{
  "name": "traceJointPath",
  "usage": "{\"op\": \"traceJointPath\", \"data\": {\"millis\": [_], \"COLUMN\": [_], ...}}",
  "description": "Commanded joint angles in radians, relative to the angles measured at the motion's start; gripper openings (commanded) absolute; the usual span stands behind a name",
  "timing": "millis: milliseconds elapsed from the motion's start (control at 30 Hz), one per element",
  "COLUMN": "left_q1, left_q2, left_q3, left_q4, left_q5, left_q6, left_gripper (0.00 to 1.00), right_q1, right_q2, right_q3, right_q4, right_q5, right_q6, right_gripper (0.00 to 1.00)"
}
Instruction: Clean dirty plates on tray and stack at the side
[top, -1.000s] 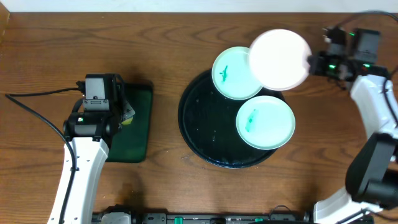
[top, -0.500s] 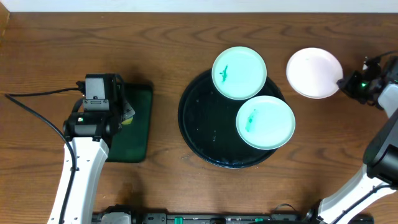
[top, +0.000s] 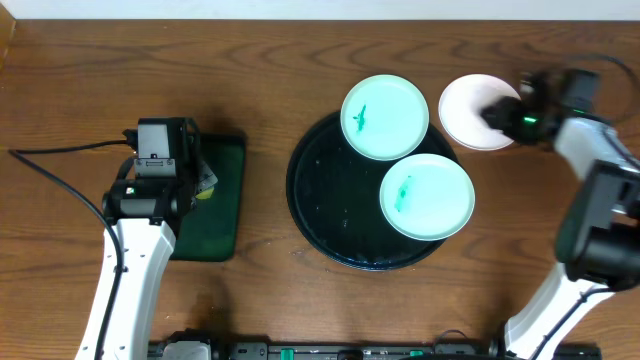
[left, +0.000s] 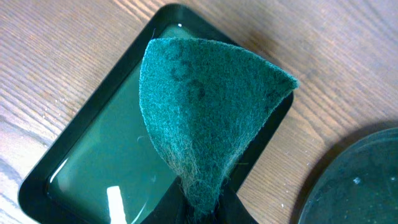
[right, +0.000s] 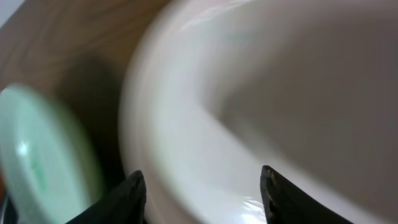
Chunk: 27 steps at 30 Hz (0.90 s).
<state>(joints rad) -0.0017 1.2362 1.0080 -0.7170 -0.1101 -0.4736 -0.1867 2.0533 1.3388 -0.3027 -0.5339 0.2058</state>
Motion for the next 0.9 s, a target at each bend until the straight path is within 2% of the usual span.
{"op": "traceJointPath", "data": {"millis": [0, 67, 133, 433, 533, 633, 767, 867], "left_q1": [0.003, 0.003, 0.003, 0.003, 0.003, 0.003, 0.002, 0.002], "left_q2": [0.026, 0.037, 0.042, 0.042, 0.042, 0.042, 0.042, 0.043], "left_q3": [0.002, 0.002, 0.002, 0.002, 0.002, 0.002, 0.002, 0.002], "left_q4": [-0.001, -0.001, -0.001, 0.028, 0.026, 0.026, 0.026, 0.026], "left_q5": [-0.002, -0.002, -0.001, -0.002, -0.002, -0.002, 0.004, 0.074], "left_q6": [0.005, 0.005, 0.005, 0.005, 0.005, 0.005, 0.006, 0.012], "left_gripper": [0.07, 0.07, 0.07, 0.07, 0.07, 0.07, 0.07, 0.07], "right_q1": [0.108, 0.148, 0.175, 0.278, 0.311, 0.335, 0.358, 0.379], "right_q2": [-0.009, -0.009, -0.009, -0.003, 0.002, 0.017, 0.043, 0.046], "right_q3": [0.0, 0.0, 0.0, 0.0, 0.0, 0.0, 0.0, 0.0], "right_q4": [0.033, 0.041, 0.05, 0.048, 0.05, 0.058, 0.063, 0.057], "right_q5": [0.024, 0.138, 0.167, 0.174, 0.237, 0.264, 0.266, 0.222], "right_q6": [0.009, 0.054, 0.069, -0.071, -0.073, -0.073, -0.072, -0.073], "right_gripper": [0.59, 0.6, 0.6, 0.57, 0.47, 0.32, 0.01, 0.01]}}
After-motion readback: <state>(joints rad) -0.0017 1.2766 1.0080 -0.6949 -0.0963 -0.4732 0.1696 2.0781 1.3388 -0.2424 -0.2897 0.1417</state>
